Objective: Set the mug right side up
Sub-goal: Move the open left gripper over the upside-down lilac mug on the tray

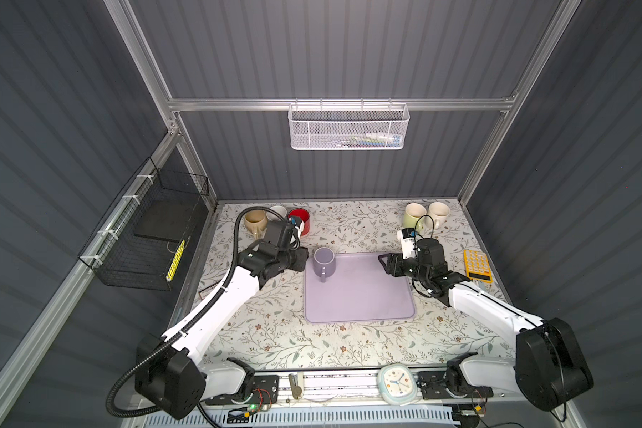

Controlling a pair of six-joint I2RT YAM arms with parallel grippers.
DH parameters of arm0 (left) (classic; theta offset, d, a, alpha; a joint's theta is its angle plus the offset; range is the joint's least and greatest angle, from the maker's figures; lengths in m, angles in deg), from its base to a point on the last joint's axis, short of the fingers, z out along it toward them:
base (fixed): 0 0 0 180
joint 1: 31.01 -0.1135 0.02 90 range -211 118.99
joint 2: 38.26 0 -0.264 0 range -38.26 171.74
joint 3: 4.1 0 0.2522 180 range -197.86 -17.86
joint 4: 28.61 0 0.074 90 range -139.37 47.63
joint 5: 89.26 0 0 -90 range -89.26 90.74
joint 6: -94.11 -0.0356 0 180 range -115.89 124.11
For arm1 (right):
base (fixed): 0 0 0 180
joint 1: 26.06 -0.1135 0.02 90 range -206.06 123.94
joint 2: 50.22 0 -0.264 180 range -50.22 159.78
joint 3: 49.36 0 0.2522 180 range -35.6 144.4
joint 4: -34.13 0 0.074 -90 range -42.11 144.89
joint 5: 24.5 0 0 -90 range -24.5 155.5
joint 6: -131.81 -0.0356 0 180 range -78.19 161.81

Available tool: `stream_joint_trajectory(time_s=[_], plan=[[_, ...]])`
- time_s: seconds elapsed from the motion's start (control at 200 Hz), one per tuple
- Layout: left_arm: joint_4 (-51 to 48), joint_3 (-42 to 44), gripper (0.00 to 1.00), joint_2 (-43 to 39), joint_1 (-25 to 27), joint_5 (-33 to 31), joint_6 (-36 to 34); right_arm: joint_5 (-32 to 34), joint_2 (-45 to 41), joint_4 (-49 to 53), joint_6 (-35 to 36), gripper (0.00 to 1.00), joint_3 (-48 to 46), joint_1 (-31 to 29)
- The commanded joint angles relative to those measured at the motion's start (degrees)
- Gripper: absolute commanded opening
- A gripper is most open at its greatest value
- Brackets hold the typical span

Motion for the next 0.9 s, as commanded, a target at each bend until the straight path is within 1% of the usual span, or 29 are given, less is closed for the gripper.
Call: stream_joint_trajectory(time_s=[0.0, 0.19, 0.31, 0.49, 0.61, 0.895], plan=[[3.75, 2.84, 0.49, -0.58, 4.13, 1.83, 8.50, 0.82, 0.95, 0.87, -0.45, 0.61, 2.52, -0.21], [4.09, 5.03, 0.49, 2.08, 9.89, -2.26, 14.84, 1.06, 1.77, 0.55, -1.01, 0.61, 2.72, -0.18], [2.65, 5.22, 0.49, 4.59, 11.98, -4.94, 16.95, 1.69, 1.99, 0.27, -1.01, 0.61, 2.33, -0.09], [4.97, 6.34, 0.49, 7.79, 12.67, -6.14, 17.84, 1.70, 2.49, -0.48, -0.76, 0.61, 1.92, 0.21], [4.99, 5.04, 0.48, 11.07, 13.20, -5.47, 17.33, 1.35, 2.73, -1.48, -0.70, 0.61, 1.37, 0.53], [6.02, 3.91, 0.48, 14.86, 13.43, -6.65, 16.76, 0.64, 4.47, -4.35, -1.52, 0.61, 0.25, 0.92]])
